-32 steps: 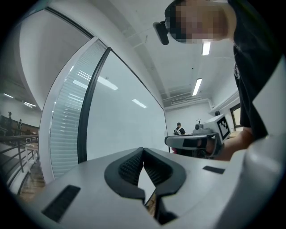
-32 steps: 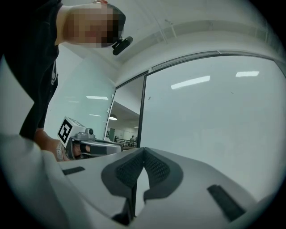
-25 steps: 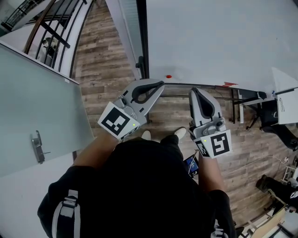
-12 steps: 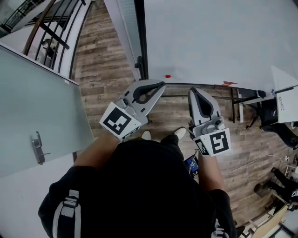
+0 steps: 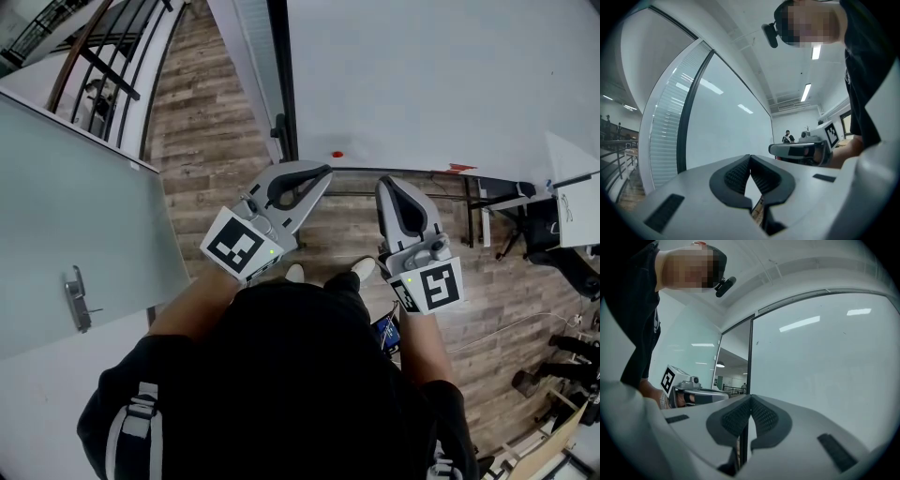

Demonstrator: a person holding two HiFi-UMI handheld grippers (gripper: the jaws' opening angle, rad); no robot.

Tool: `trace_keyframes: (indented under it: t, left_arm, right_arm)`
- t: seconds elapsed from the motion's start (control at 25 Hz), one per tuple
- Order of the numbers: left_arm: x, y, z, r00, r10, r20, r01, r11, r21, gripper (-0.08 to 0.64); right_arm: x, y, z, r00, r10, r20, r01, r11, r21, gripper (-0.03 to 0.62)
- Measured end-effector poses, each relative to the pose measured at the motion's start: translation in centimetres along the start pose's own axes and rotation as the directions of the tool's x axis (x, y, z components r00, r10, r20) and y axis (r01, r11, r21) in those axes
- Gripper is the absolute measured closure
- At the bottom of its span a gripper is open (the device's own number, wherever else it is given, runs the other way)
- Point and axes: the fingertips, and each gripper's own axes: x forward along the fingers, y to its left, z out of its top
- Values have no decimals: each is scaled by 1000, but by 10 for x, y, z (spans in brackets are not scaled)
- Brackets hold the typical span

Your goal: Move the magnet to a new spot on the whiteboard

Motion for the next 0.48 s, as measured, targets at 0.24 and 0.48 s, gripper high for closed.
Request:
trace_keyframes:
  t: [0.24, 0.48]
  left_arm:
    - [-2, 4, -2, 1000, 6, -6, -6, 1000, -3, 555]
    - [-3, 3, -3, 1000, 6, -11, -6, 1000, 9, 555]
  right_arm:
    - [4, 2, -2, 1000, 5, 0, -5, 1000, 4, 592]
    - [3, 3, 1, 1000, 12, 9, -12, 1000, 6, 592]
